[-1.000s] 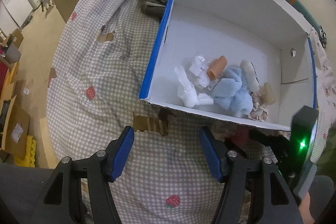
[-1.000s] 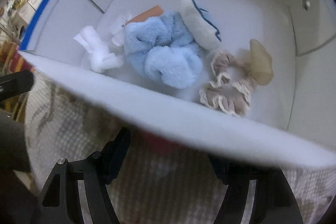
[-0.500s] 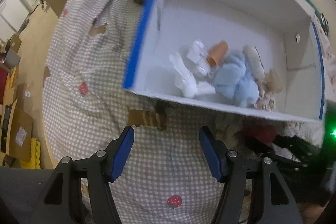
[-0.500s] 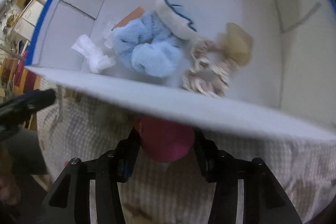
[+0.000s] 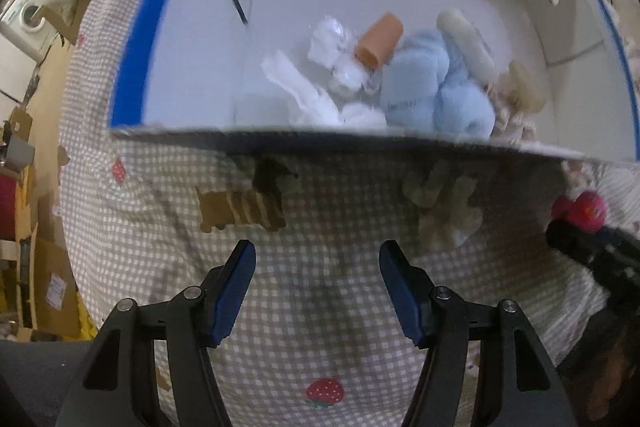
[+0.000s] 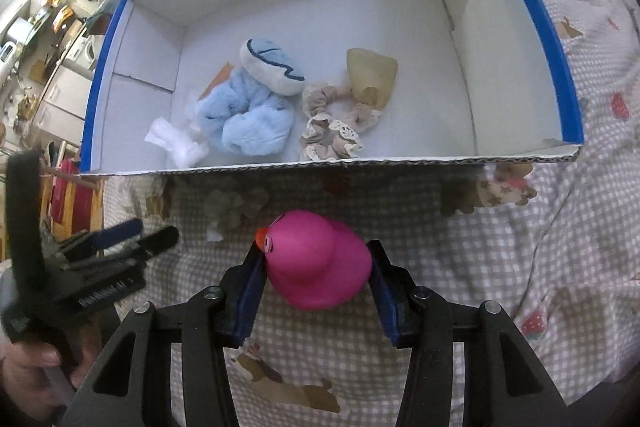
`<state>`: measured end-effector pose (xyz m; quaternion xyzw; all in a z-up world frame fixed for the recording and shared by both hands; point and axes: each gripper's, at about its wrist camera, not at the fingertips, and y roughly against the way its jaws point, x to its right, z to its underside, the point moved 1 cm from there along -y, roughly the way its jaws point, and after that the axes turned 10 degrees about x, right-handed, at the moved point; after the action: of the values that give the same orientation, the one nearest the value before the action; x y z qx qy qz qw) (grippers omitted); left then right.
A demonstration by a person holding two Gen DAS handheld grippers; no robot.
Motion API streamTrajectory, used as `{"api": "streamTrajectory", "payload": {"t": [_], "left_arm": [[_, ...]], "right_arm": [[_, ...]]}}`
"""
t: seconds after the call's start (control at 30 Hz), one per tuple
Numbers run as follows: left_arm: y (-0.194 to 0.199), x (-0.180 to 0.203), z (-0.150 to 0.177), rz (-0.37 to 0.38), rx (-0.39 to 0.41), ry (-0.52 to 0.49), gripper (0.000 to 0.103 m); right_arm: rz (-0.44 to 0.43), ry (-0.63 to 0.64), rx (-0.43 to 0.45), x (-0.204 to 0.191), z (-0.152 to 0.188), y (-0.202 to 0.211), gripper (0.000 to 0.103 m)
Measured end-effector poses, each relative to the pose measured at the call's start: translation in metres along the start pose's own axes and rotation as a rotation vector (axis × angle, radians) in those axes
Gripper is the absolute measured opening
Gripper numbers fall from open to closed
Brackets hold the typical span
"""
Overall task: Organize soft objects
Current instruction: 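Grasp the pink rubber duck with the right tool while the left tool grasps the beige cloth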
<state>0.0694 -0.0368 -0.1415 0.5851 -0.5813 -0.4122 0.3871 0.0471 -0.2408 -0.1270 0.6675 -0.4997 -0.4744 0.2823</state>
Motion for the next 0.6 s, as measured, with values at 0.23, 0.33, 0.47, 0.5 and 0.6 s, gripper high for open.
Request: {"api": "streamTrajectory", "payload": {"t": [0.23,0.33,0.47,0.5,0.6], "left_arm": [[-0.010,0.034,-0.010,0.073,0.025,-0.083,0.061],[-0.018,0.054,-0.015,0.140,0.018,-0.124,0.061],[-0.026,0.070,-0.022,0.147,0.041,-0.143,0.061],[-0.027,0.075,-0.025,0.166,0.048,-0.146,0.061],[-0.031,0.087,-0.029,0.221,0.063,-0.160,0.061]], "right_arm": [[-0.035,0.007,-0.006,-0.015,-0.006,-0.002,0.052],[-0.035,0.000,0.003,-0.012,-0.008,-0.001,0.052],[-0.030,-0.041,0.013,-0.002,-0.012,0.003,0.052],[-0.030,-0.048,0.014,0.000,-0.012,0.003,0.052],[-0.021,-0.068,0.018,0.007,-0.012,0.004,0.052]]}}
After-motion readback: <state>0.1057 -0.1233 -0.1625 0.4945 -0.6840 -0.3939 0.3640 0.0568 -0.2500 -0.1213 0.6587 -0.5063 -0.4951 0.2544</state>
